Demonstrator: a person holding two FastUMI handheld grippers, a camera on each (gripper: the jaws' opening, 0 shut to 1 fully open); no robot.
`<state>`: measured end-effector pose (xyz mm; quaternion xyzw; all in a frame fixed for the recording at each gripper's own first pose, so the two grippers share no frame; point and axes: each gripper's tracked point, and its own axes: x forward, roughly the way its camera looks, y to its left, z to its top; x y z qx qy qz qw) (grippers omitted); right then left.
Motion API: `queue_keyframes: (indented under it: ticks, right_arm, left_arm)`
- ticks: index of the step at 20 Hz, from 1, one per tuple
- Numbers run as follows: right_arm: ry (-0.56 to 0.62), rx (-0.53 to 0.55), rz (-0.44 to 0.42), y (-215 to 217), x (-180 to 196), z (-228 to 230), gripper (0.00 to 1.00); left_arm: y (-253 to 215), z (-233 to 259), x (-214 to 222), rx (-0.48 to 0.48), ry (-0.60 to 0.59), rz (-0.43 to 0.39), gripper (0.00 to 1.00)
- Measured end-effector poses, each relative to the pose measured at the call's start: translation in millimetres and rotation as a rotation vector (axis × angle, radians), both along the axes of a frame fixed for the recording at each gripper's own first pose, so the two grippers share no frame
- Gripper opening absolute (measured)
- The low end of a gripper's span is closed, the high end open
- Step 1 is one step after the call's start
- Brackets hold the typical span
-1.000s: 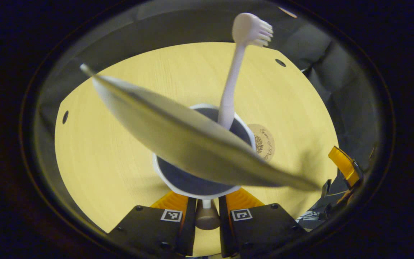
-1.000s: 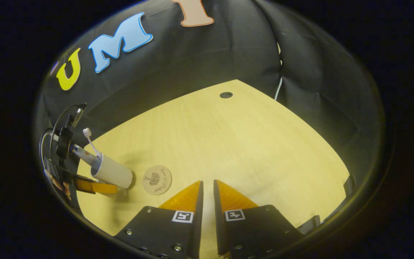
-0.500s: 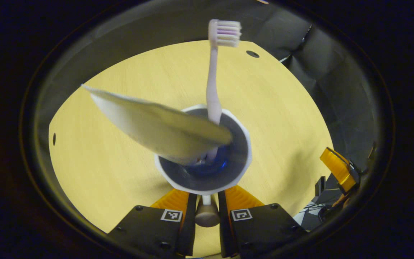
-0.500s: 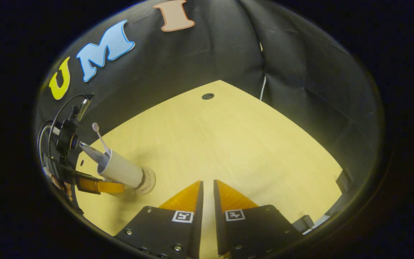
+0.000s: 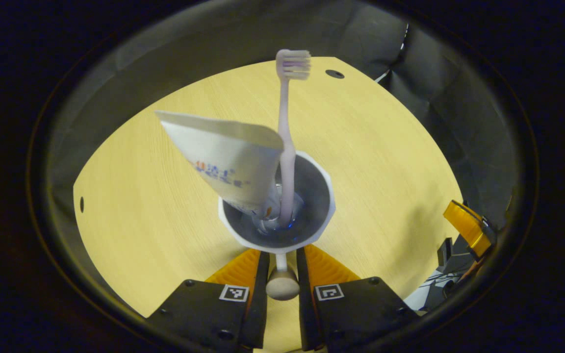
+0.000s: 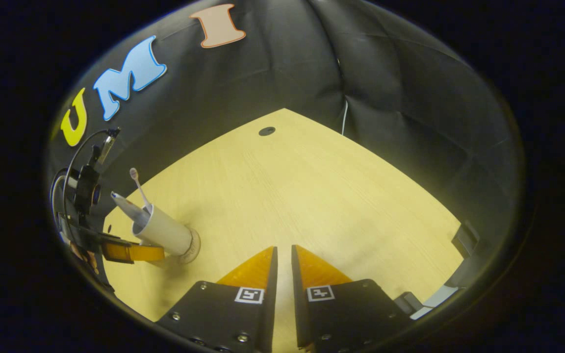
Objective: Put the toothbrush and toothpaste on the desktop into the cup, then pick up the cup and place it on the coaster on the desktop.
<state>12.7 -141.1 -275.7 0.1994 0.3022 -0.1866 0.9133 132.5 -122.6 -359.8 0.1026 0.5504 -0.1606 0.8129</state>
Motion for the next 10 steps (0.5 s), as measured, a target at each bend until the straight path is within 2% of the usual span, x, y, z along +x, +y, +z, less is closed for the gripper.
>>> queue_keyframes:
  ticks: [6,8,9,10]
  right_arm:
    - [-0.012,0.006,0.007,0.5,1.9,1.8,0.18]
    - [-0.020,0.005,0.014,0.5,2.7,3.3,0.18]
    - [-0.029,0.005,0.020,0.9,3.8,5.6,0.18]
    - [-0.040,0.004,0.028,1.1,4.7,6.9,0.18]
  left_arm:
    - [-4.9,0.3,-1.8,-0.009,-0.005,0.013,0.34]
    - [-6.2,2.1,-4.9,-0.030,-0.016,0.028,0.39]
    - [-5.7,4.7,-5.1,-0.036,-0.032,0.030,0.47]
    - [-4.1,7.7,-4.8,-0.042,-0.050,0.033,0.49]
